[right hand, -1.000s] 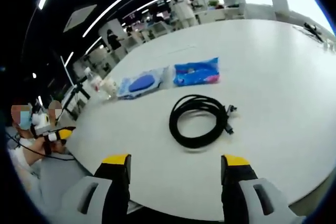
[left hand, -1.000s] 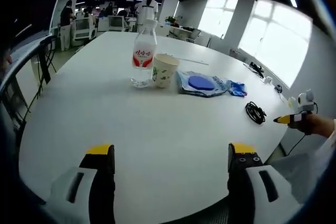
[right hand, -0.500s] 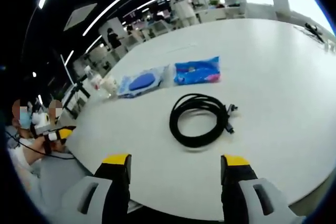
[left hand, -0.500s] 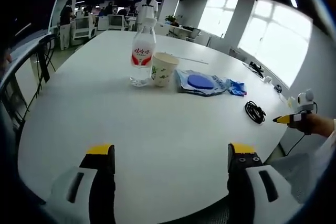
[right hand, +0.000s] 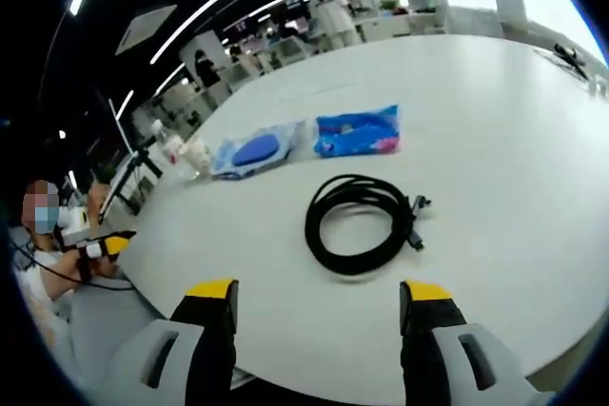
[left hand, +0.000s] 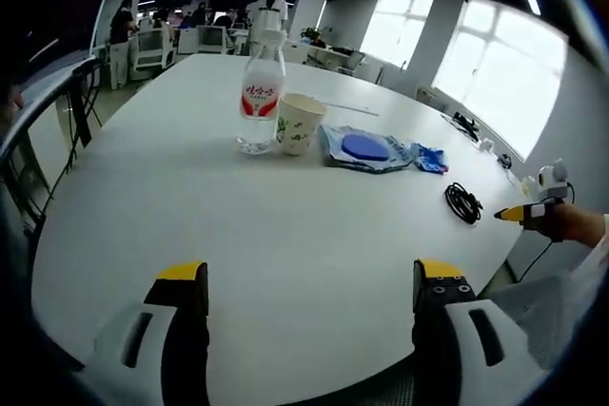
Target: Arrange the tabletop items into an orderly group along one side of the table until the central work area is clear of visible clutter.
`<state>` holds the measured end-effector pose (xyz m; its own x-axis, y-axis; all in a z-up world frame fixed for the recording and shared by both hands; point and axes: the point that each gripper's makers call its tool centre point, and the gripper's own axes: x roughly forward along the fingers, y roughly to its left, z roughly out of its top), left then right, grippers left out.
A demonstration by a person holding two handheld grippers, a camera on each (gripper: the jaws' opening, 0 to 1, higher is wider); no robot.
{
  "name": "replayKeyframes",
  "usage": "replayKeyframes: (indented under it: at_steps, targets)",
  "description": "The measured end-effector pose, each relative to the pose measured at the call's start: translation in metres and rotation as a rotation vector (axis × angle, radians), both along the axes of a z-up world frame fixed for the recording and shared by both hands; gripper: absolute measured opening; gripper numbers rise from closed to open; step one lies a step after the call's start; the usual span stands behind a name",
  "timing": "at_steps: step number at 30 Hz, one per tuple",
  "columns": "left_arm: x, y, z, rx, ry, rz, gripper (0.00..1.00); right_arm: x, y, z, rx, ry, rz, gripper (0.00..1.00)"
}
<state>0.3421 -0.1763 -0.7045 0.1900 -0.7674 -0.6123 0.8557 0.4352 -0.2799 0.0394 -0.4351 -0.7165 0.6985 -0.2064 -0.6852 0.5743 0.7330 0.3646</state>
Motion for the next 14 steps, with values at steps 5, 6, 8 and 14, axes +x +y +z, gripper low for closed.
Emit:
replayKeyframes:
  at_steps: [5, 6, 8, 14]
  targets:
    - [0.0041, 0.0021, 0.0001, -0.002, -0.005, 0.006, 0.9, -0.0017, 0.0012, -0.0041, 0.01, 0.013, 0.002, 0.7]
    - [0.0034, 0.0027, -0.0008, 0.003, -0.003, 0.005, 0.9, -0.0014, 0.0009, -0.0036, 0.007, 0.01, 0.001, 0.7]
    - [0.0027, 0.0022, -0.0017, 0.005, -0.006, 0.0, 0.9, -0.0008, 0.0011, -0.0042, 0.012, 0.005, -0.002, 0.7]
    - [0.0011, -0.0001, -0.0032, 0.0, -0.005, -0.003, 0.9, 0.0005, 0.0028, -0.005, 0.014, 0.006, 0.005, 0.69]
